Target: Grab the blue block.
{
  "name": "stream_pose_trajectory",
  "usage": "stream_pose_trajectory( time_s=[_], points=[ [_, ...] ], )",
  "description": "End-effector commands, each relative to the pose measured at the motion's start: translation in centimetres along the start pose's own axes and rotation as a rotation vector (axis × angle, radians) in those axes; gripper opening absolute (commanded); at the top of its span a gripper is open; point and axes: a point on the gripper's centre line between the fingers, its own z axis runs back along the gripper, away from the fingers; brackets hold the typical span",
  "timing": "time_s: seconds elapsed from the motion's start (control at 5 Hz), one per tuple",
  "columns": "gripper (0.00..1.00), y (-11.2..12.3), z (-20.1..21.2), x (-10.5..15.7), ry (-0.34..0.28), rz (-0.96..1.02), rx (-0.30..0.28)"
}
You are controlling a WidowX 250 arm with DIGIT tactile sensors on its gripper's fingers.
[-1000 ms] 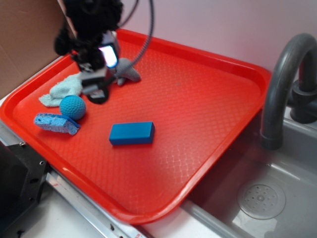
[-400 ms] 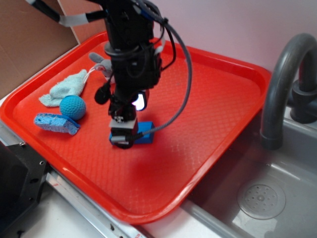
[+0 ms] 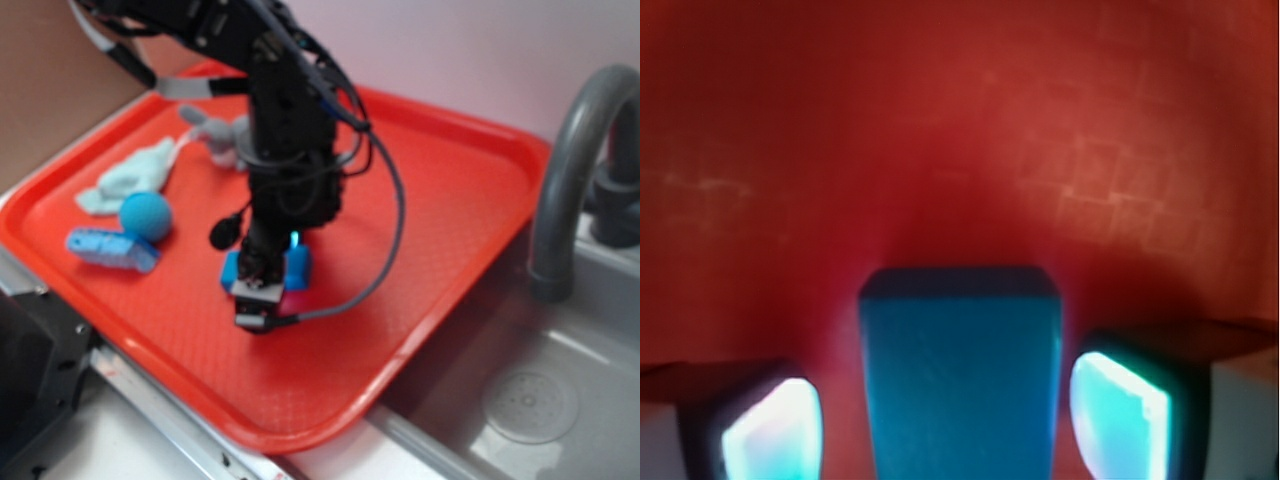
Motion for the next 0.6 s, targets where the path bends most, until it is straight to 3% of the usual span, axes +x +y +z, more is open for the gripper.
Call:
stream_pose_trajectory(
  time_s=[0.0,0.2,0.4],
  points=[
    [0.00,-1.1,-0.5,0.2,0.049,-0.003,0.068],
    [0.00,-1.1,-0.3,0.1,0.051,0.018,0.081],
    [0.00,0.0,3.6,-2.1,-0.024,0.229,0.091]
  ],
)
